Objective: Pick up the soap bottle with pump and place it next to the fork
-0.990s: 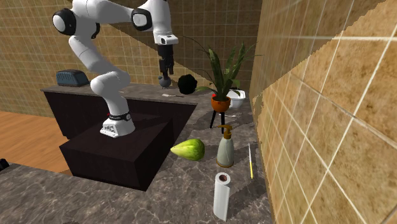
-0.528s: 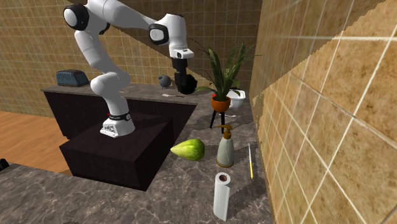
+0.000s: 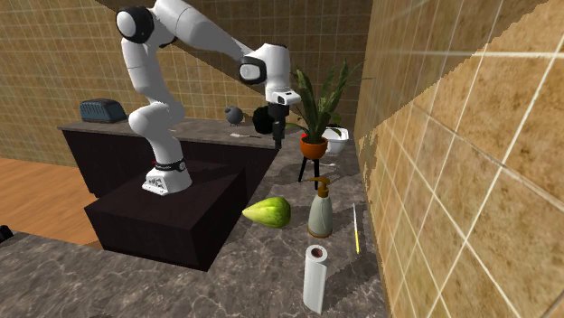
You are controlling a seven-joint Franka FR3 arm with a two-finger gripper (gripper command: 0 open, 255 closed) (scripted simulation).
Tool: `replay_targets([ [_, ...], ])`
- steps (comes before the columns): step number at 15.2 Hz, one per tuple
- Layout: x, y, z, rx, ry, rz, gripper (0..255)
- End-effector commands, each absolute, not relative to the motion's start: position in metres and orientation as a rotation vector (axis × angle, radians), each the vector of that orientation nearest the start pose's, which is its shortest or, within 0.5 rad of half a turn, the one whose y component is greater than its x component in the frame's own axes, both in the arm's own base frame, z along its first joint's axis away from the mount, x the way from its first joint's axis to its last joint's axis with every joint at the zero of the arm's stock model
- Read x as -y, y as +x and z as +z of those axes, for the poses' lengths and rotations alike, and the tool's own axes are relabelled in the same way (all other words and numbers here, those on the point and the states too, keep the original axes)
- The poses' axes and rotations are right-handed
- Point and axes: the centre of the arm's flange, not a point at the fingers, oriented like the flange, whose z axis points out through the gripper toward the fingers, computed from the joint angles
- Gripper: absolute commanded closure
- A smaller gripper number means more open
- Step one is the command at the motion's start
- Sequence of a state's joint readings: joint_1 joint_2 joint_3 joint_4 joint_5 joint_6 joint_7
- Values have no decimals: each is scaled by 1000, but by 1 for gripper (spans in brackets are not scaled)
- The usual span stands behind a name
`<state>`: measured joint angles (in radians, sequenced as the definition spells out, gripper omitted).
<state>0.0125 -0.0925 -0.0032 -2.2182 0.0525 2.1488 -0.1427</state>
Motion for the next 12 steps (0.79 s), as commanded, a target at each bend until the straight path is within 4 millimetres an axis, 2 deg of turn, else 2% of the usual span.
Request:
replay_targets([
  [1,-9,533,402,194,-3097,-41,0],
  [12,-15,647,312,207,-3123,-40,0],
])
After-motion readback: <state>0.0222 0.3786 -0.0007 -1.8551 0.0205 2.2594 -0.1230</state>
